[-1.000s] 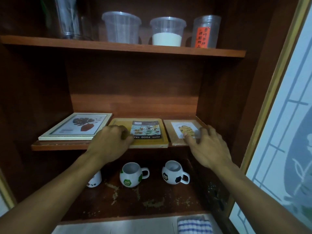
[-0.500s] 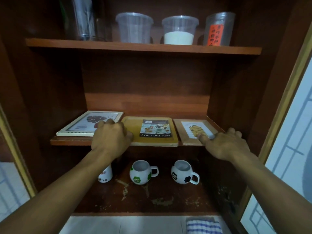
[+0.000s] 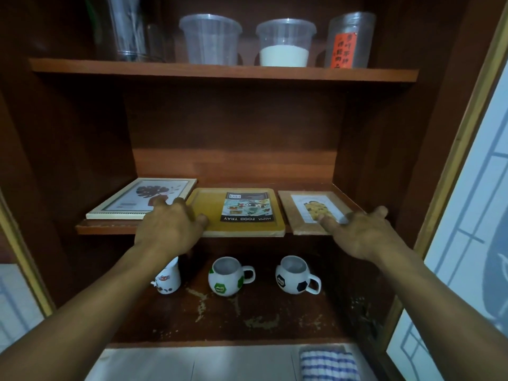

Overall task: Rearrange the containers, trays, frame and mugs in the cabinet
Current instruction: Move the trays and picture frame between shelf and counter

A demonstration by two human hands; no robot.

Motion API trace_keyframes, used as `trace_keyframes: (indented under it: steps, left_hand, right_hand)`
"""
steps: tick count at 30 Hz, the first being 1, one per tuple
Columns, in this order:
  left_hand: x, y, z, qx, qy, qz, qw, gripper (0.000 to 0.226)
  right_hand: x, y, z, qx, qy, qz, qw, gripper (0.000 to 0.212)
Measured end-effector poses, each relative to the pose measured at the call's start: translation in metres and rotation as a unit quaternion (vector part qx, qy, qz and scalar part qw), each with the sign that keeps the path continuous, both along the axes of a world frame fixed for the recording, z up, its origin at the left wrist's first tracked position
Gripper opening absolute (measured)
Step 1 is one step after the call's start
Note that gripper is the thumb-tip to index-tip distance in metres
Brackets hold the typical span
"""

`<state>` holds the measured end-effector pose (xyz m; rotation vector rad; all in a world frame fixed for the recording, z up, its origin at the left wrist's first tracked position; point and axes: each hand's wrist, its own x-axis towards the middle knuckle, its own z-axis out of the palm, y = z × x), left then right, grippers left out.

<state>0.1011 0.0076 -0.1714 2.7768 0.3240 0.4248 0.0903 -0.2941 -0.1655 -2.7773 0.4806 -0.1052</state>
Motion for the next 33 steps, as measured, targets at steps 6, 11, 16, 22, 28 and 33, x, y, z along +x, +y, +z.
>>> trace_keyframes:
  steps: [6,11,16,22,28,33]
  left_hand:
    - [0.001,0.008,0.003,0.002,0.044,0.004,0.999,0.069]
    - [-0.003,0.008,0.002,-0.007,0.048,-0.002,0.999,0.067]
    - [-0.008,0.007,0.006,-0.094,0.016,-0.011,0.995,0.056]
    - [-0.003,0.012,0.006,-0.236,-0.014,-0.020,0.972,0.065]
    - [0.003,0.010,0.016,-0.451,0.018,-0.063,0.890,0.038]
    - [0.006,0.009,0.021,-0.557,0.054,-0.099,0.823,0.032]
  right_hand:
    - [0.007,-0.007,-0.004,0.073,-0.003,-0.003,0.997,0.101]
    - [0.011,-0.013,-0.010,0.150,-0.077,-0.032,0.985,0.076]
    - [0.018,-0.023,-0.017,0.184,-0.123,-0.046,0.974,0.055]
    - [0.019,-0.023,-0.023,0.339,-0.162,-0.030,0.926,0.039]
    - [0.018,-0.018,-0.027,0.417,-0.182,-0.029,0.890,0.025]
    - [0.015,-0.015,-0.025,0.434,-0.175,-0.025,0.883,0.016]
